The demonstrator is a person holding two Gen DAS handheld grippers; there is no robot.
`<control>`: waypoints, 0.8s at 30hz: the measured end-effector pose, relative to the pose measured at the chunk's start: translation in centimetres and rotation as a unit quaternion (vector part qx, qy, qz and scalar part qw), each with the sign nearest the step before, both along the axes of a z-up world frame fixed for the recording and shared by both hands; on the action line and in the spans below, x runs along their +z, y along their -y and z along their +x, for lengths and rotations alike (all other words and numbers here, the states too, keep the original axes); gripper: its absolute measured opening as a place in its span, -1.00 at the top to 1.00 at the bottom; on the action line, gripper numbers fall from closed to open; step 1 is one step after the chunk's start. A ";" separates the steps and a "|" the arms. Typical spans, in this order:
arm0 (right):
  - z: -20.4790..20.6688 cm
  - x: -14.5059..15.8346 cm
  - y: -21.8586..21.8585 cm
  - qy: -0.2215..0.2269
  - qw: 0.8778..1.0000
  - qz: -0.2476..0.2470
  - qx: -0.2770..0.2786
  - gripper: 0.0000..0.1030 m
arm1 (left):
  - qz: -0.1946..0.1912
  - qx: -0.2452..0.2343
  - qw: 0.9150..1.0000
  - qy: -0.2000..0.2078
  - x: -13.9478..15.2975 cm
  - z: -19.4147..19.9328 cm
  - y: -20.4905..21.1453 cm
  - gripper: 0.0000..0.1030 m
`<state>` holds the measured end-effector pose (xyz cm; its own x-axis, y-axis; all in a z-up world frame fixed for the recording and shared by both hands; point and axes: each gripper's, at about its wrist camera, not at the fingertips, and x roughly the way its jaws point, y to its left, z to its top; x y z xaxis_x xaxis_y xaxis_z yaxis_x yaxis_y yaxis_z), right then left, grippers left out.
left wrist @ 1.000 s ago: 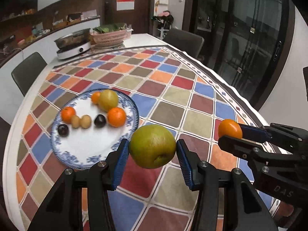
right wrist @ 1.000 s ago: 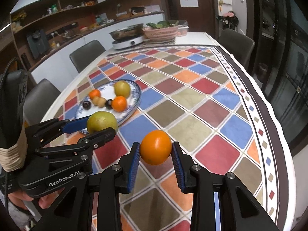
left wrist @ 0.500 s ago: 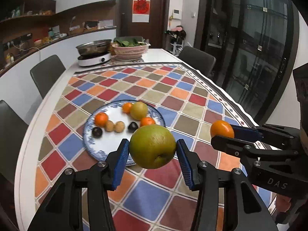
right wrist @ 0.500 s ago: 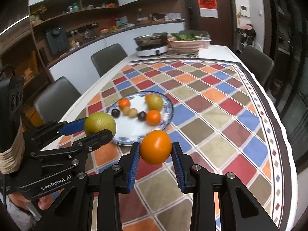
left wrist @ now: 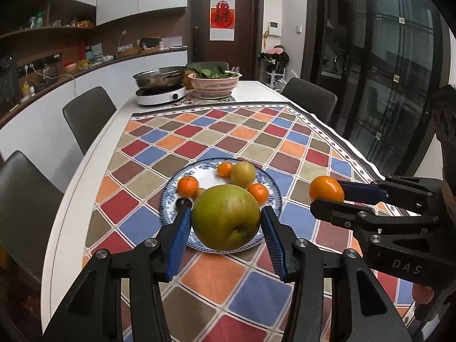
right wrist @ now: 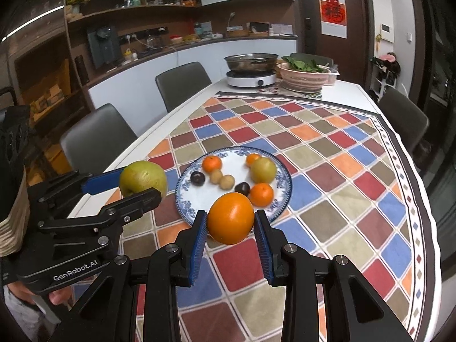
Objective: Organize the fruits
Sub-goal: 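Carry the green pear and orange with both tools over the plate, then open both tools to set the pear and orange onto the plate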
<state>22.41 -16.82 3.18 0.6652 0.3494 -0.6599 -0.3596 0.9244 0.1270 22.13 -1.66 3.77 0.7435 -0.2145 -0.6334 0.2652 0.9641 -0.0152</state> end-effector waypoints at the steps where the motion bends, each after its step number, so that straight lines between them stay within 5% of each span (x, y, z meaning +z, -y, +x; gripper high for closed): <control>1: 0.2 0.0 -0.3 0.000 1.000 -0.001 0.002 0.33 | 0.001 0.000 1.000 0.001 0.0 0.2 -0.2 0.04; 24: 6.6 -4.6 -2.6 -0.043 0.999 -0.020 0.011 0.33 | 0.012 -0.011 0.999 -0.042 -5.1 6.4 -1.8 0.04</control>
